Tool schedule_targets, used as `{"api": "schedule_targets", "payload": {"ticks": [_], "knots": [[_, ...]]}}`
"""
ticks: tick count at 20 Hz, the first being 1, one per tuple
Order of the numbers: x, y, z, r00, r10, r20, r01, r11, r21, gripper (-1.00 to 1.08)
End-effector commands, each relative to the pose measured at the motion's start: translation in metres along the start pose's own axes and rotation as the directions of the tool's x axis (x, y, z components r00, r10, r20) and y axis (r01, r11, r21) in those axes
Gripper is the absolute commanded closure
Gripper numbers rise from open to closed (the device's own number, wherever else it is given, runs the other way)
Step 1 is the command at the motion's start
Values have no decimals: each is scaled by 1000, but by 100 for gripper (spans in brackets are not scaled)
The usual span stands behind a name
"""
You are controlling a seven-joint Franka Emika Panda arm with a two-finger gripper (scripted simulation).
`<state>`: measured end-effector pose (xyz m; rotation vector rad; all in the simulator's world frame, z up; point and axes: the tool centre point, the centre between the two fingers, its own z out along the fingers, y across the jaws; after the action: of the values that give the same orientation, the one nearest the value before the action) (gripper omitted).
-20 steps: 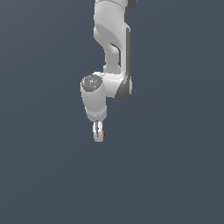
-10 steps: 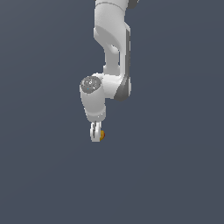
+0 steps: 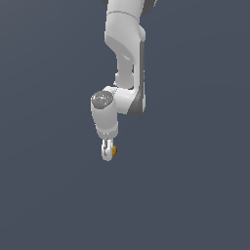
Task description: Pick up the object and move it to a goal position.
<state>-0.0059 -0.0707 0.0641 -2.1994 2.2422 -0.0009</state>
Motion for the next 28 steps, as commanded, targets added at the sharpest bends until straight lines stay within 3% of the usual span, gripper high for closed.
{"api": "schedule_targets", "payload": {"ticks": [1,8,9,28], "knots": [[0,1,14,1000,2,0,-2,1000,-1,-92],[0,0,29,1000,3,0,-3,1000,-1,-92],[0,0,29,1000,3,0,-3,1000,-1,108],[-12,4,9,1000,3,0,-3,1000,1,108]]}}
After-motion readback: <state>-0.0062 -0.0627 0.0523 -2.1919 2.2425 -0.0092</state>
